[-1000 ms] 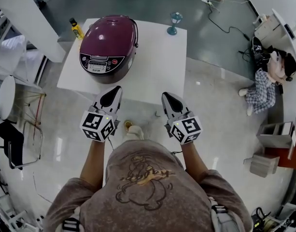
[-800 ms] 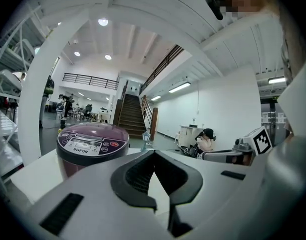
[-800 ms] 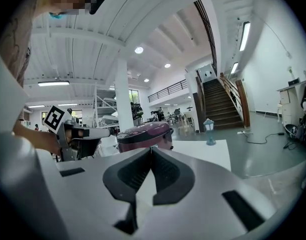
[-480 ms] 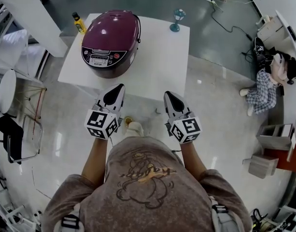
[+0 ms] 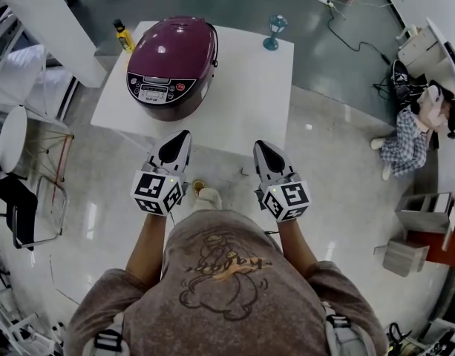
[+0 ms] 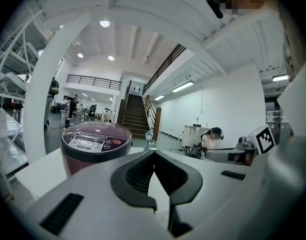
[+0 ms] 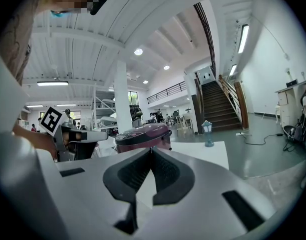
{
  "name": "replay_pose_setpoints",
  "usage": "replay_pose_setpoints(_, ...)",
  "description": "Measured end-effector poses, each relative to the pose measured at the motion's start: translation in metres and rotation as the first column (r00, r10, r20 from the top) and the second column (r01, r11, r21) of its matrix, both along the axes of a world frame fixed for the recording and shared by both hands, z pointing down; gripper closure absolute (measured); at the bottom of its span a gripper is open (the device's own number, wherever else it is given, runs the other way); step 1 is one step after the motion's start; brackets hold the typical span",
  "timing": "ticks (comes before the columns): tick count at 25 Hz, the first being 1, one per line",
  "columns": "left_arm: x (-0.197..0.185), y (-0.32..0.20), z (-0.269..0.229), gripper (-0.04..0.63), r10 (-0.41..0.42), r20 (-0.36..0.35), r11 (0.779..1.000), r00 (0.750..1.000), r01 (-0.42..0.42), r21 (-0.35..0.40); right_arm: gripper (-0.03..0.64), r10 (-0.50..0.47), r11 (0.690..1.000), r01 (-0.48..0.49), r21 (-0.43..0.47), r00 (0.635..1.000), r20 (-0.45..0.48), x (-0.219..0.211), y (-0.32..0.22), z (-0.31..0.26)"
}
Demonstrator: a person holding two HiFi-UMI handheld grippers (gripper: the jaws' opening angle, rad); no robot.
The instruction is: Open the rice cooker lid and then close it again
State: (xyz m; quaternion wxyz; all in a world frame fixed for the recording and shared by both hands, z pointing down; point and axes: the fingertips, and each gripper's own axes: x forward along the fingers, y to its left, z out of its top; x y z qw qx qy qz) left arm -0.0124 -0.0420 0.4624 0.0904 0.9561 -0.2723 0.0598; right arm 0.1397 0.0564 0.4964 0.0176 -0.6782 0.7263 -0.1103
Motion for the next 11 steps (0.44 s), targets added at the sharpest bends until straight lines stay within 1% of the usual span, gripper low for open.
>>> replay_pose_setpoints(11,0.005,0.000,0.000,0.574,-0.020,-0.003,1.000,1.000,0.020,-0.012,0.615,0.008,1.000,-0.008,0.000,1.000,0.004,0.012,0.001,0.000)
